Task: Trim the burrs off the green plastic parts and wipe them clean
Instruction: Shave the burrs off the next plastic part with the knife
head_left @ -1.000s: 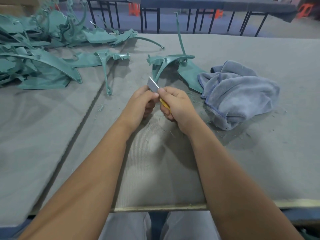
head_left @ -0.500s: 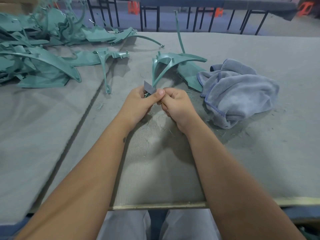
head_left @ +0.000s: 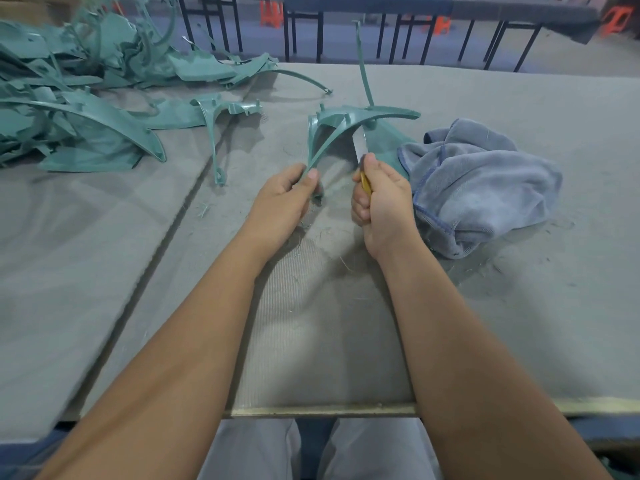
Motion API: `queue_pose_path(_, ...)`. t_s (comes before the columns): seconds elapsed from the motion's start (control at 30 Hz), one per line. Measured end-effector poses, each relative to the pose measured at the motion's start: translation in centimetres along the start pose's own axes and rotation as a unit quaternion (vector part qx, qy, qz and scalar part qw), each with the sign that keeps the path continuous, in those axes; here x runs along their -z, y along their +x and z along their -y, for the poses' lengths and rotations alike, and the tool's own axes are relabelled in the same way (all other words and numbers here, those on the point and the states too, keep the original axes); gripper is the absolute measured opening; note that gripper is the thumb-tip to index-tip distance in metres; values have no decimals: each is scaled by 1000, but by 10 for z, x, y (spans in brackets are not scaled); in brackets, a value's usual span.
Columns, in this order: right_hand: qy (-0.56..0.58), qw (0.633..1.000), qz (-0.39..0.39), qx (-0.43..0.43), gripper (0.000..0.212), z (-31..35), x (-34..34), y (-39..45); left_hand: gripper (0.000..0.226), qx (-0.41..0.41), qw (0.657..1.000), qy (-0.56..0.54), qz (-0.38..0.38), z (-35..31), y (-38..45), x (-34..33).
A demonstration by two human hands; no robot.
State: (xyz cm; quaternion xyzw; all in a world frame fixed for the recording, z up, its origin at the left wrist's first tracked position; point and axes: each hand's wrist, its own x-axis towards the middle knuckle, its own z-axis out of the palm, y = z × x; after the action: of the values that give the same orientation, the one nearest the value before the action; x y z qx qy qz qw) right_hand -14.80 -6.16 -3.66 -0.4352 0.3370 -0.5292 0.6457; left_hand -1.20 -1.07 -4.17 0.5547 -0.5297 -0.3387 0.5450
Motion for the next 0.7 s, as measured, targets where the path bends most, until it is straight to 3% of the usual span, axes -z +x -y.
queue_pose_path(0.07,-2,1000,16,-15,34,2,0,0,12,16,1000,-17,-7,-1,2,1)
queue_pose_path(0.2,-51,996,73,-13,30,2,-1,-3,21,94,971,-218,-21,-8,8,4)
queue_pose_path(0.27,-86,990,110,0,30,1,-3,-6,25,97,960,-263,-13,-10,8,6)
queue_pose_path(0.4,-118,982,146,32,26,-3,-7,-9,23,54,979,-194,19,-8,2,6)
queue_pose_path(0.6,-122,986,106,40,27,-7,-5,-4,30,56,996,-26,67,-4,-1,3)
queue_pose_path(0.7,-111,988,98,48,25,-7,-5,-4,32,17,996,49,68,-2,-4,0)
